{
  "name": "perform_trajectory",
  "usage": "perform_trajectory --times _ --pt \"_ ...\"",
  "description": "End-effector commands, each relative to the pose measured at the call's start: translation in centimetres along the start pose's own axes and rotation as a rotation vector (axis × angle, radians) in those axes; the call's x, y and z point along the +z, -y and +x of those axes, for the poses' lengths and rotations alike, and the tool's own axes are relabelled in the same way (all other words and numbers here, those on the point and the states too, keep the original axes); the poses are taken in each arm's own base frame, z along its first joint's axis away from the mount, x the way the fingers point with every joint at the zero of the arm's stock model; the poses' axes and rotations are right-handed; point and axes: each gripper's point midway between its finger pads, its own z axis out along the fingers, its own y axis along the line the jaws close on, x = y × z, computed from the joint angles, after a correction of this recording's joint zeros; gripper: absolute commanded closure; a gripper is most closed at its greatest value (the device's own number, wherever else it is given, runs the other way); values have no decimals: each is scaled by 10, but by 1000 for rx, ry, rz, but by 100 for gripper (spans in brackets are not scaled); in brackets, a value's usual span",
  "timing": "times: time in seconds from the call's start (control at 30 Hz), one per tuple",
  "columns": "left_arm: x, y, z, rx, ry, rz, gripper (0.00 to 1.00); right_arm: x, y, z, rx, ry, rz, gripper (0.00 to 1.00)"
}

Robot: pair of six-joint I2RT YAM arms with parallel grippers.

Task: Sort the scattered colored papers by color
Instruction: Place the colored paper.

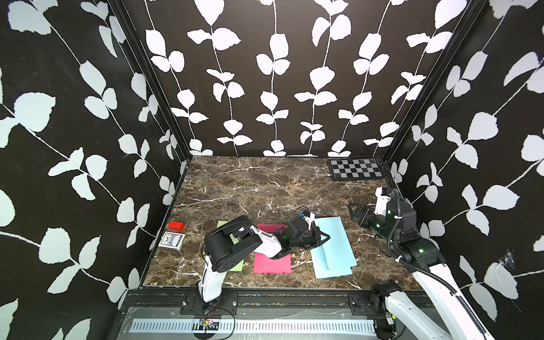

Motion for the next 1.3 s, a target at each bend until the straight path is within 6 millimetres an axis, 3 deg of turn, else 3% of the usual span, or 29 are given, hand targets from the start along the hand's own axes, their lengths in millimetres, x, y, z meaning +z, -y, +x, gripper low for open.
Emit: perform_trajectory --times 0.0,0.23,0.77,1.27 --pt "-3 -5 3 -26 16 15 100 8 3 5 13 -7 -2 20" --pt "-9 -13 11 -50 -7 17 100 18 5 10 21 -29 1 19" --pt "-7 15 25 19 -149 64 100 27 10 20 21 -59 14 19" --pt "-19 -5 8 7 -131 17 100 29 13 23 19 -67 21 19"
